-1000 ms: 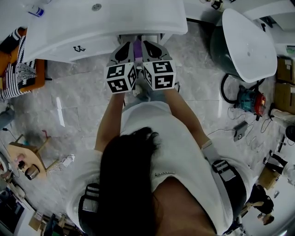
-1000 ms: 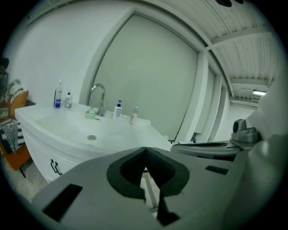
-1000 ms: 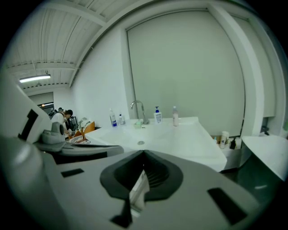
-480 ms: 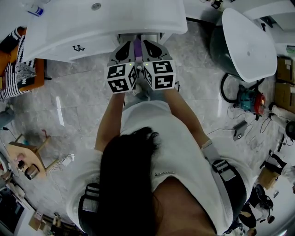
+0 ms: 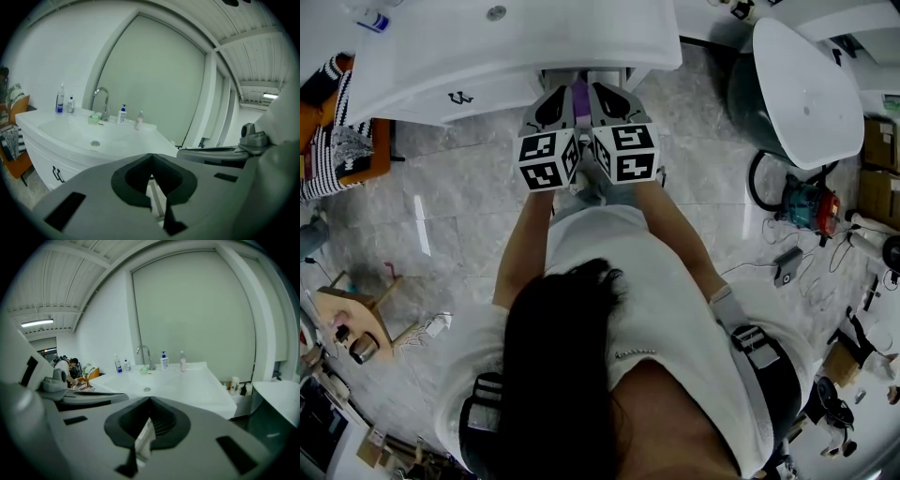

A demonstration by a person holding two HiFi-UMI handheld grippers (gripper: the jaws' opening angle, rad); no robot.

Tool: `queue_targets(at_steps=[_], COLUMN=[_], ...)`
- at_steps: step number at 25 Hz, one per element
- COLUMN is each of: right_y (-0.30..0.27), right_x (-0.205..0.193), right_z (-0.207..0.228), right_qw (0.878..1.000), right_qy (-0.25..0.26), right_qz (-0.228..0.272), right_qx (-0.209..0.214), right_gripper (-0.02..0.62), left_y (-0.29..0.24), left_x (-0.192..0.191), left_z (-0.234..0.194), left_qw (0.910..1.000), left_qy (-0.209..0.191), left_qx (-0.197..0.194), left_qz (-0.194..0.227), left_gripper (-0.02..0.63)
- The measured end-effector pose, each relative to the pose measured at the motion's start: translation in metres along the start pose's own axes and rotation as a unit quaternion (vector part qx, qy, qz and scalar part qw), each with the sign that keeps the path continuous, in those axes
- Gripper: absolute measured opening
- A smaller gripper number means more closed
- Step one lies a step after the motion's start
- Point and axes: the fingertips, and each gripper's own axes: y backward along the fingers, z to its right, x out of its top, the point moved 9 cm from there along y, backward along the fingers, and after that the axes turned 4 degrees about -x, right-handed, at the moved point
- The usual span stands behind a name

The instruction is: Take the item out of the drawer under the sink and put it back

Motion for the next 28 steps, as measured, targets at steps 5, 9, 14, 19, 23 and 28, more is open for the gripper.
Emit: queue_targets(at_steps=[5,9,14,19,23,28], right_y=[-0.001,-0.003,-0.005,-0.008,-0.013,-0.028], right_x=[0.002,0.003,0.001,0.001,-0.006,-0.030], right_z=[0.001,0.002,0.000,0.002,0.008,0.018], right_qw=[1.000,1.000,1.000,1.000,1.000,0.998], right_qy=[0.001,0.001,0.001,-0.001,-0.012,-0.026], right_qz=[0.002,0.000,-0.001,-0.003,-0.015,-0.056], right_qx=[0.001,0.003,0.007,0.007,0.006,0.000], right_gripper=[0.015,0.015,0.015,0.015,0.015,0.017], left_y=[-0.002,-0.002,-0.004,-0.007,-0.010,-0.018], left_x=[0.000,0.002,0.003,0.002,-0.004,-0.021], left_z=[0.002,0.003,0.002,0.001,-0.005,-0.016], left_qw=[0.9999,0.9999,0.9999,1.0000,0.9999,0.9990], left_qy=[-0.012,-0.002,-0.005,-0.001,0.011,0.027], left_qx=[-0.007,-0.011,-0.011,-0.009,0.002,0.023], left_qz=[-0.004,0.004,0.005,0.001,-0.005,-0.028], left_gripper=[0.003,0.003,0.003,0.003,0.003,0.003])
